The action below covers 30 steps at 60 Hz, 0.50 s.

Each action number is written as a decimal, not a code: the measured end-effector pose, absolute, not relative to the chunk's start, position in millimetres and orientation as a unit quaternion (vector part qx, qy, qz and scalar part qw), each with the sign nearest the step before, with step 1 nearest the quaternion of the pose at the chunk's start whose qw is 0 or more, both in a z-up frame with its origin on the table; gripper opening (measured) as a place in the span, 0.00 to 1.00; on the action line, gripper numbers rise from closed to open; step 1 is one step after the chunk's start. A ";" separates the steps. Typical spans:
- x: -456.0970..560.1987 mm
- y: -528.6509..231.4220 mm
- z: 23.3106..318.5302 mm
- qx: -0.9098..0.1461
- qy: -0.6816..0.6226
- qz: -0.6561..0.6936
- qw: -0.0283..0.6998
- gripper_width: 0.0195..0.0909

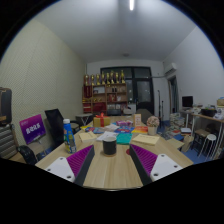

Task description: Pour water

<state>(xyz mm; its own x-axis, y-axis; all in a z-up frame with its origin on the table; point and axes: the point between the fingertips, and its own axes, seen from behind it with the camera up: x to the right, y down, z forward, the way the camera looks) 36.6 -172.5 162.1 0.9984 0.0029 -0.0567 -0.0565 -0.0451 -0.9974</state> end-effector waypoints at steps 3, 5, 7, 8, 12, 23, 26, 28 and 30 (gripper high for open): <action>35.8 -173.1 161.2 -0.722 0.016 0.020 0.691 0.87; 36.0 -173.3 161.4 -0.720 0.018 0.019 0.693 0.87; 28.8 -163.8 165.4 -0.716 0.025 0.018 0.698 0.87; 37.3 -171.0 162.1 -0.714 0.027 0.020 0.700 0.87; 34.1 -181.3 163.7 -0.709 0.033 0.033 0.704 0.87; 23.3 -161.2 177.2 -0.693 0.011 0.034 0.720 0.88; 6.1 -155.7 180.7 -0.686 -0.011 0.044 0.726 0.89; -19.8 -147.4 185.6 -0.685 -0.025 0.052 0.727 0.88; -30.4 -138.2 181.5 -0.686 -0.038 0.063 0.724 0.88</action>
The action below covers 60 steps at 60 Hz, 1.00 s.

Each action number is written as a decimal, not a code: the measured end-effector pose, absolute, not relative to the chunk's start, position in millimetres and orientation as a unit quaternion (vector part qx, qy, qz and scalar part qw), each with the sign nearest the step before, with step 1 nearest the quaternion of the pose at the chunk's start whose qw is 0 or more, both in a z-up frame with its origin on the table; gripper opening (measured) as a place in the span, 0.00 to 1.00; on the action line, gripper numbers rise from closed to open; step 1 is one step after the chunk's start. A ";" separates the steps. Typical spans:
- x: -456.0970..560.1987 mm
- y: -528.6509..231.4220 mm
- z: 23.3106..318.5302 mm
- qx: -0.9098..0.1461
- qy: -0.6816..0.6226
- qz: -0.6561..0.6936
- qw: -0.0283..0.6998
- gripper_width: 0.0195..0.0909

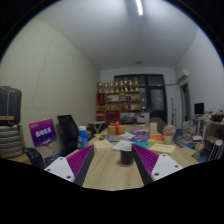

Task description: Pour water

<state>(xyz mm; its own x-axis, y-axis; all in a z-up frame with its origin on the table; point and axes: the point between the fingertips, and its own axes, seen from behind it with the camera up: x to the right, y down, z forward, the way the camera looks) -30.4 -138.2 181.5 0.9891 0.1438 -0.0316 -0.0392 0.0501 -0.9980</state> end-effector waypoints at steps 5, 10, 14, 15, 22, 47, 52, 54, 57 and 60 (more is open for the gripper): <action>-77.9 -114.6 182.2 -0.681 -0.068 0.085 0.724 0.89; -124.7 -78.3 180.9 -0.685 -0.092 0.084 0.717 0.87; -158.5 -50.1 169.9 -0.693 -0.100 0.086 0.709 0.87; -174.0 -42.6 165.8 -0.694 -0.100 0.087 0.708 0.87; -210.4 4.5 156.2 -0.699 -0.090 0.071 0.706 0.87; -232.4 125.5 120.3 -0.732 -0.016 0.012 0.681 0.89; -244.7 142.4 102.4 -0.745 -0.023 0.020 0.667 0.87; -247.9 147.6 97.6 -0.747 -0.024 0.021 0.664 0.85; -249.9 155.0 88.1 -0.754 -0.021 0.023 0.656 0.79; -246.1 163.0 75.8 -0.761 -0.017 0.011 0.649 0.61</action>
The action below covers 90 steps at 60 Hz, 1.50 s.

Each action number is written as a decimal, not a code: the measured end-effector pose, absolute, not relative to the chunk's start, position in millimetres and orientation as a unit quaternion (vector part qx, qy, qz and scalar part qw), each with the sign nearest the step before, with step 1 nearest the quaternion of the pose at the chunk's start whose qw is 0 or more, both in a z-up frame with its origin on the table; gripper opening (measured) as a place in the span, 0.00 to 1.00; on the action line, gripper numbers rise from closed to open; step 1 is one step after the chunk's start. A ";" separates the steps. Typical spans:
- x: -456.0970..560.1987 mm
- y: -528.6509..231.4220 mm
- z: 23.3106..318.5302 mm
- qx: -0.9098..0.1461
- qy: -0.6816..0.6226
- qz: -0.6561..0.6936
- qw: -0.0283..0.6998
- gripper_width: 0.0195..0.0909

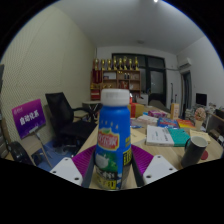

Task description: Pour water

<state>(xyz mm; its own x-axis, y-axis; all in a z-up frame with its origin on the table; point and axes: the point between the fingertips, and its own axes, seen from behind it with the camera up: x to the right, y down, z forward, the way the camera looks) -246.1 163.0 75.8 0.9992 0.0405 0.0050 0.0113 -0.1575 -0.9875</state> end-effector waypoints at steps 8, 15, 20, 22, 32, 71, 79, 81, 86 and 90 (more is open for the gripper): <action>-248.2 166.2 76.7 -0.753 -0.023 0.025 0.657 0.60; -247.7 164.6 73.7 -0.757 -0.025 0.038 0.651 0.60; -248.1 166.6 75.4 -0.752 -0.029 0.044 0.657 0.54; -247.8 167.4 74.6 -0.752 -0.030 0.047 0.656 0.54; -249.5 159.3 89.7 -0.738 -0.029 0.086 0.669 0.43; -143.0 87.4 171.9 -0.515 0.362 0.703 0.331 0.43; -136.1 73.5 175.6 -0.480 0.383 0.738 0.280 0.43; -135.5 69.4 177.2 -0.469 0.387 0.747 0.270 0.43; -134.9 63.4 190.2 -0.443 0.394 0.767 0.247 0.43; -131.7 60.1 194.2 -0.426 0.397 0.779 0.232 0.43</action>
<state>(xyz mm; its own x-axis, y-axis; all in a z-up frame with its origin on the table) -131.7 60.1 194.2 -0.5297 0.0228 -0.8479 -0.6996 -0.5769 0.4216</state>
